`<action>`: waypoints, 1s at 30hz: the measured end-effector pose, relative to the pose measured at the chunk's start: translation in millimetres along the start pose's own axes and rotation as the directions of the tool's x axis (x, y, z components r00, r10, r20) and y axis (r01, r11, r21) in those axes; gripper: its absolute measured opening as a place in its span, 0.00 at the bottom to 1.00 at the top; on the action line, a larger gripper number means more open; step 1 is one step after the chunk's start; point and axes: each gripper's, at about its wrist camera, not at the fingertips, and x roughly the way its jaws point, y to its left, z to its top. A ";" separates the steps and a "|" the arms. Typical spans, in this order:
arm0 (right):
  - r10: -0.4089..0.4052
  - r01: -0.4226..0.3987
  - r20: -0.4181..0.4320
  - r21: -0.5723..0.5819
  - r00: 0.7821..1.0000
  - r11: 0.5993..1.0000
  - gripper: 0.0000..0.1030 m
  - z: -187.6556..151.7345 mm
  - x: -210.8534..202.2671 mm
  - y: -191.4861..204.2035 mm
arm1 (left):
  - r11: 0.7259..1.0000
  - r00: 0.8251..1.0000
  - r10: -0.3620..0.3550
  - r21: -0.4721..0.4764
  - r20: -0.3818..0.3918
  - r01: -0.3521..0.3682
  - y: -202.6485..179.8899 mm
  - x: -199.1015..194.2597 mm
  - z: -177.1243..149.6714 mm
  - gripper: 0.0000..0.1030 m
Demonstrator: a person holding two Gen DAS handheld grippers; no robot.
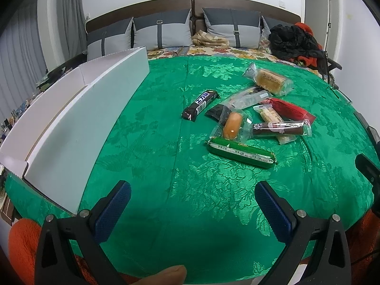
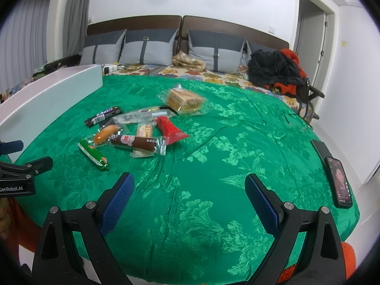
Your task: Organize snacks
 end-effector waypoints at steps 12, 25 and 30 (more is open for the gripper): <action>0.008 -0.006 -0.034 0.043 0.999 0.999 0.93 -3.2 8.2 -8.2 | 1.000 0.987 -0.028 0.006 -0.157 0.030 9.4 49.6 10.6 1.00; 0.034 -0.024 -0.107 0.096 0.994 0.995 0.93 -8.6 21.3 -19.6 | 0.999 0.970 -0.025 -0.026 -0.243 0.019 34.3 91.1 20.9 1.00; 0.056 -0.038 -0.150 0.118 0.987 0.992 0.93 -13.4 29.8 -22.0 | 0.999 0.978 -0.017 -0.033 -0.208 0.011 35.3 84.9 14.7 1.00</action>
